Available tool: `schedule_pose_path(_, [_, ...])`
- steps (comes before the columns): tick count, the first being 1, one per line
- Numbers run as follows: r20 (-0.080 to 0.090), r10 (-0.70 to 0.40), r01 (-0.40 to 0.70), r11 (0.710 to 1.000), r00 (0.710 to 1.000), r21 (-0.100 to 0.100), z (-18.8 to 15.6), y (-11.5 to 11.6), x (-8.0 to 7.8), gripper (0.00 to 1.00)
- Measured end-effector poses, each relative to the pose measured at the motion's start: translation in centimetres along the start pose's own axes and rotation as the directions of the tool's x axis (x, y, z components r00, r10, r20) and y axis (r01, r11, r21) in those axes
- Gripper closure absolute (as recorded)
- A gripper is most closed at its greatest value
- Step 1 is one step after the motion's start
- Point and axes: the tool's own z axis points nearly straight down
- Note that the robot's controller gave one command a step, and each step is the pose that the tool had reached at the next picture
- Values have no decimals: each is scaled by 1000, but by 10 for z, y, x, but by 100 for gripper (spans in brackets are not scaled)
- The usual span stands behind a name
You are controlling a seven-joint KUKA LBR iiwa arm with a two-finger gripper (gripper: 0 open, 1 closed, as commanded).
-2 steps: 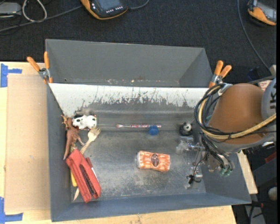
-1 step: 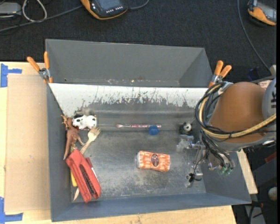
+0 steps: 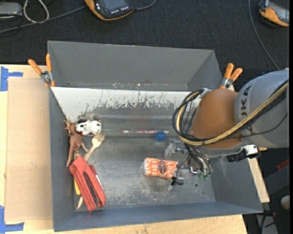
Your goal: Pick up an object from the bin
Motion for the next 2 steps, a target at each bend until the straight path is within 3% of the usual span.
schedule_pose_path(1, [5,-94,94,996,996,2,43,17,-30,100])
schedule_pose_path(2, [5,-94,94,996,996,2,43,17,-30,100])
